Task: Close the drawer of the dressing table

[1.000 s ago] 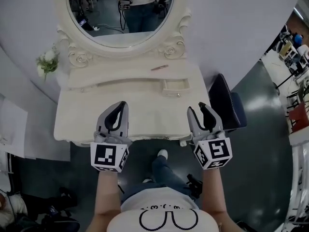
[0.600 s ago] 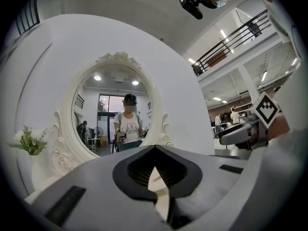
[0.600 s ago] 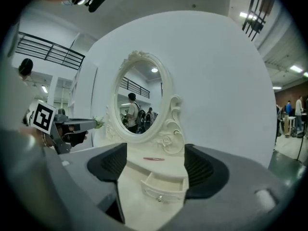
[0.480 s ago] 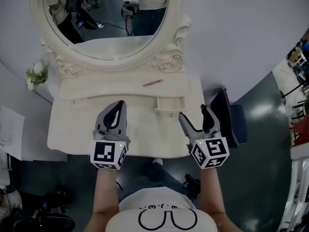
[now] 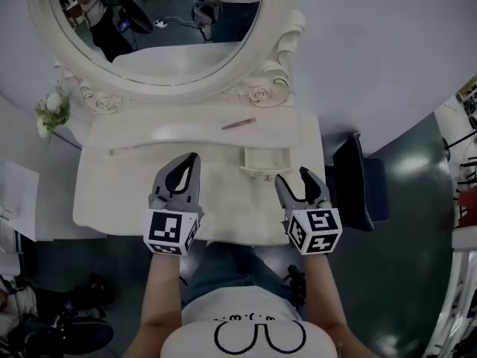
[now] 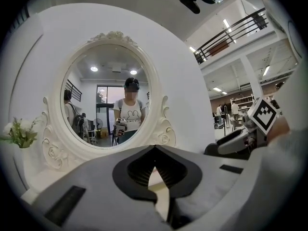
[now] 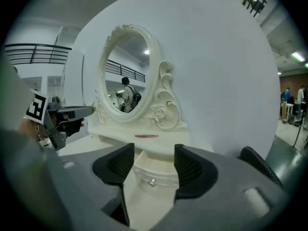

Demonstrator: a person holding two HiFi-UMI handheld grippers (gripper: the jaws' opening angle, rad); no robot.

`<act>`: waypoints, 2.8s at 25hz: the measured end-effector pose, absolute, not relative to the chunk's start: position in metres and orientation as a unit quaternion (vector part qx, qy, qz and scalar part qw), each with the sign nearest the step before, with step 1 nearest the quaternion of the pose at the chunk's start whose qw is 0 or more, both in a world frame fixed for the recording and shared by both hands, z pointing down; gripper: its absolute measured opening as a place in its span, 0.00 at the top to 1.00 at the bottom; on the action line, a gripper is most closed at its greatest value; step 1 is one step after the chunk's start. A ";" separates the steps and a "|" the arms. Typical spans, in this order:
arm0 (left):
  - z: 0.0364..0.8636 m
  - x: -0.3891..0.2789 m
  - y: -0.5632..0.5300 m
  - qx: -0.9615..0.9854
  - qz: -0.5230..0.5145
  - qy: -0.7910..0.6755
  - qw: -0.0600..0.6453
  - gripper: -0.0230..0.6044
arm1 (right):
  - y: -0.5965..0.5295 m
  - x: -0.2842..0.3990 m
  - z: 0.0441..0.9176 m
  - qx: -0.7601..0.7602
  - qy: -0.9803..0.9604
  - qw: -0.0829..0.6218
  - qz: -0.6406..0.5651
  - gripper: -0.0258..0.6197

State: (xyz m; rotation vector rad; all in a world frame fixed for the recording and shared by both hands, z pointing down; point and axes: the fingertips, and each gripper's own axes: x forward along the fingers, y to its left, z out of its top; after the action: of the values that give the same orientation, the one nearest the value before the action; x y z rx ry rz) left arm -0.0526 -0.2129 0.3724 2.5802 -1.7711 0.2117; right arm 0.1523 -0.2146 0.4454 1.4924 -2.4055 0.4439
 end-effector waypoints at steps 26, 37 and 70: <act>0.474 -0.056 -0.252 0.866 0.130 -0.471 0.103 0.97 | -0.224 0.120 0.590 0.537 -0.757 0.257 0.268 0.74; 0.483 -0.073 -0.248 0.863 0.133 -0.474 0.113 0.97 | -0.228 0.120 0.600 0.555 -0.736 0.266 0.280 0.80; 0.456 -0.086 -0.272 0.853 0.084 -0.500 0.122 0.97 | -0.264 0.116 0.595 0.533 -0.737 0.280 0.307 0.80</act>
State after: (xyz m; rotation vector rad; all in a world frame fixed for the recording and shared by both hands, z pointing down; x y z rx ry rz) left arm -0.0865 -0.2716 0.4556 2.4900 -1.4606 0.2464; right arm 0.1162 -0.2638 0.5952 1.4302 -1.9753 0.8225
